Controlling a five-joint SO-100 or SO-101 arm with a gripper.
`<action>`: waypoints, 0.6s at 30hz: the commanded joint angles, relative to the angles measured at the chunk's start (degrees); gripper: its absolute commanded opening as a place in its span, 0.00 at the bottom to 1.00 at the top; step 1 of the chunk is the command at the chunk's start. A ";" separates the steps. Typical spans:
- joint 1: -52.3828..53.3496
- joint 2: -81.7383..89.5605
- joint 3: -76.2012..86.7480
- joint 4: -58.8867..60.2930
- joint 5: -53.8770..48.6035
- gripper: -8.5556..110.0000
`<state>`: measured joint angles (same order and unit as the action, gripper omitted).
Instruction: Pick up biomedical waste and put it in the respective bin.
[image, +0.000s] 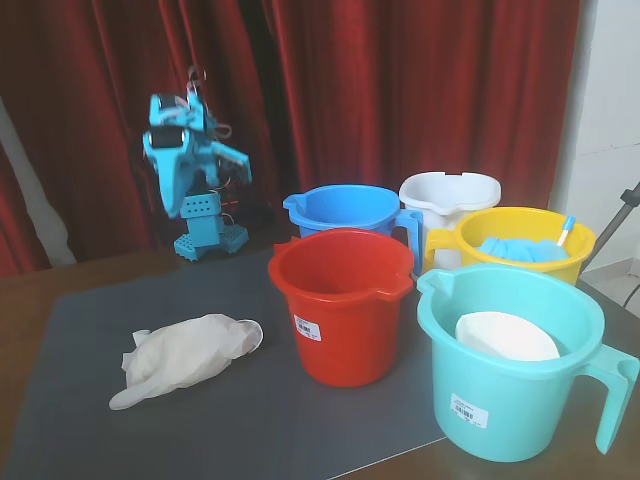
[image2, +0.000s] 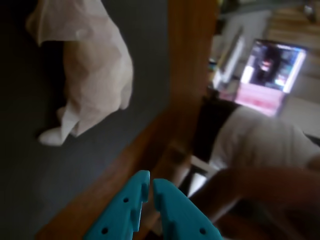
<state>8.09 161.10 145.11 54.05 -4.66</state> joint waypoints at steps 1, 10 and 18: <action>1.14 -17.75 -16.96 10.90 -0.35 0.07; 1.67 -76.55 -72.77 33.84 0.18 0.07; 1.67 -96.77 -86.04 34.10 1.05 0.14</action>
<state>9.49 65.04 62.84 88.24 -4.04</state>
